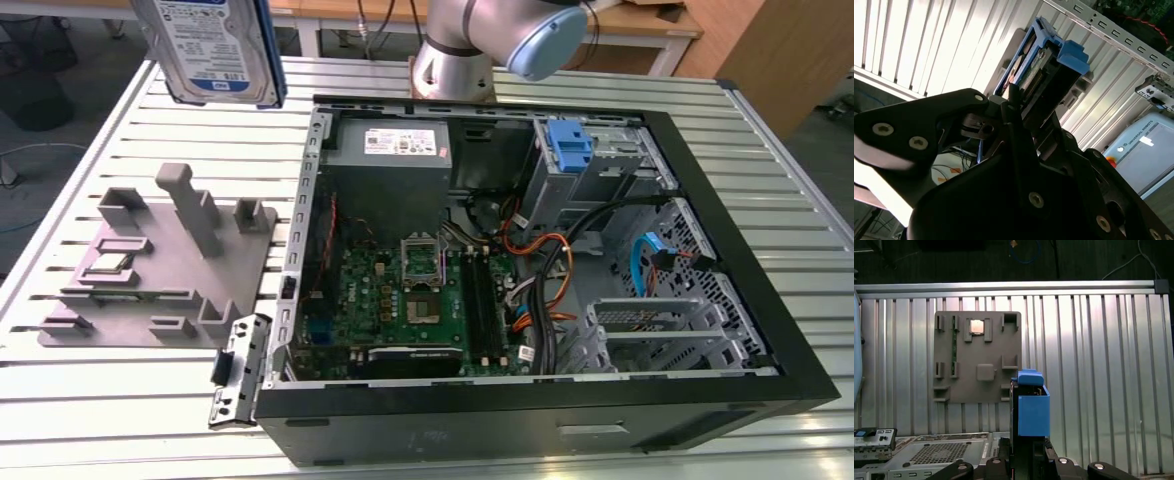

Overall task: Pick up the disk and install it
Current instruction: 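Pick up the disk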

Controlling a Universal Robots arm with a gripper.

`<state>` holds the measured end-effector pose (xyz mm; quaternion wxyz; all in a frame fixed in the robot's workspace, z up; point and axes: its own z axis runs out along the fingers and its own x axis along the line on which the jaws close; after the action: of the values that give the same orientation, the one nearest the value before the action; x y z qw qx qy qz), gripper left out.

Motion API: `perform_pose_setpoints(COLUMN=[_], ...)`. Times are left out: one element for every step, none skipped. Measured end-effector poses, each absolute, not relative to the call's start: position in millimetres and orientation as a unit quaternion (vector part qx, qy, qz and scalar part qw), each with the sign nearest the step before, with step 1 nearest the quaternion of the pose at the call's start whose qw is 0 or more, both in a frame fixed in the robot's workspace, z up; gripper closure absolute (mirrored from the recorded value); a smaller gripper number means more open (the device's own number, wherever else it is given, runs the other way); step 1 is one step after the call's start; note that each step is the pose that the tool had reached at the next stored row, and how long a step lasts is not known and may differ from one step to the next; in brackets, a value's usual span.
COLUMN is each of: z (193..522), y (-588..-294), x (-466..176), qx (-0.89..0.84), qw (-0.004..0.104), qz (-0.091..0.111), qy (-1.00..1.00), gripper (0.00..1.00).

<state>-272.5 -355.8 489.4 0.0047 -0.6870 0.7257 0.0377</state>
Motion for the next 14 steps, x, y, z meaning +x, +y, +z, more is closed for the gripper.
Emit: perform_pose_setpoints(z=[489.4, 489.4, 489.4, 489.4, 489.4, 489.4, 489.4, 489.3, 489.3, 489.4, 489.3, 489.3, 489.3, 489.3], y=[-355.8, -355.8, -355.9, -355.8, -355.9, -355.8, -355.8, -355.8, -355.8, -355.8, -355.8, -355.8, -355.8, -355.8], x=[-270.8, -269.1, -267.4, -265.7, -264.0, -262.2, -260.5, -258.8, -257.1, -255.4, -253.6, -251.8, -250.1, -248.4], qx=[-0.687, -0.687, -0.687, -0.687, -0.687, -0.687, -0.687, -0.687, -0.687, -0.687, -0.687, -0.687, -0.687, -0.687], qw=[0.005, 0.005, 0.005, 0.005, 0.005, 0.005, 0.005, 0.005, 0.005, 0.005, 0.005, 0.005, 0.005, 0.005], qz=[0.038, 0.038, 0.038, 0.038, 0.038, 0.038, 0.038, 0.038, 0.038, 0.038, 0.038, 0.038, 0.038, 0.038], qy=[0.726, 0.726, 0.726, 0.726, 0.726, 0.726, 0.726, 0.726, 0.726, 0.726, 0.726, 0.726, 0.726, 0.726], gripper=[0.65, 0.65, 0.65, 0.65, 0.65, 0.65, 0.65, 0.65, 0.65, 0.65, 0.65, 0.65, 0.65, 0.65])
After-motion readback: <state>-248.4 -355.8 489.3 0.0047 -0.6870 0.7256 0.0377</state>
